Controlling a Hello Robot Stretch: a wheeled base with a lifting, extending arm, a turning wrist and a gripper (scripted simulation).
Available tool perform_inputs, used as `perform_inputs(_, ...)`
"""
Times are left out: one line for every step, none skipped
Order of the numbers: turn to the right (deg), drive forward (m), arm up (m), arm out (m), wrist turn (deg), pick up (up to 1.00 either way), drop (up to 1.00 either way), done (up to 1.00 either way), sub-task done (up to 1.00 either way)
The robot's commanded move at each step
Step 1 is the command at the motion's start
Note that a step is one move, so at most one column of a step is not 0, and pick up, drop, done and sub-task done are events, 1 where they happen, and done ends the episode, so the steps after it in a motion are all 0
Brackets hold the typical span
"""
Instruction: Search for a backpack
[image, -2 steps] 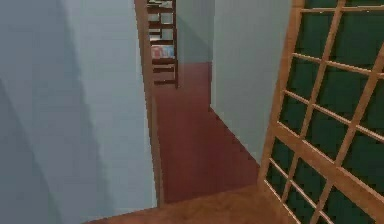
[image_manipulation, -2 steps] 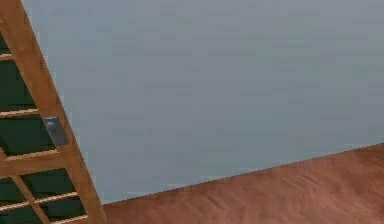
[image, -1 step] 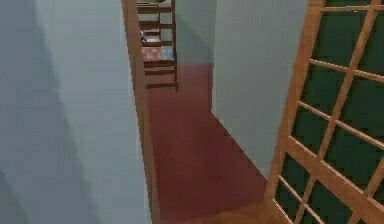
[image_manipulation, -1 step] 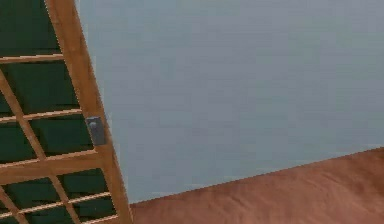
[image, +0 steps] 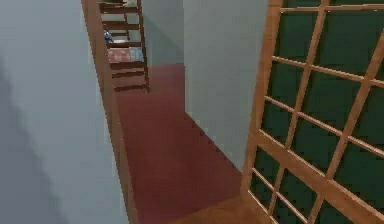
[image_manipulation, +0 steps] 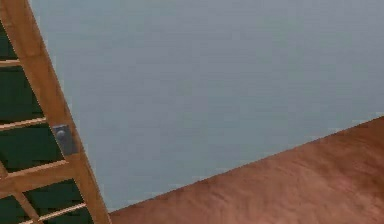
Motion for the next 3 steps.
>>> perform_inputs(3.0,0.0,0.0,0.0,0.0,0.0,0.0,0.0,0.0)
perform_inputs(0.0,1.0,0.0,0.0,0.0,0.0,0.0,0.0,0.0)
perform_inputs(-27.0,0.0,0.0,0.0,0.0,0.0,0.0,0.0,0.0)
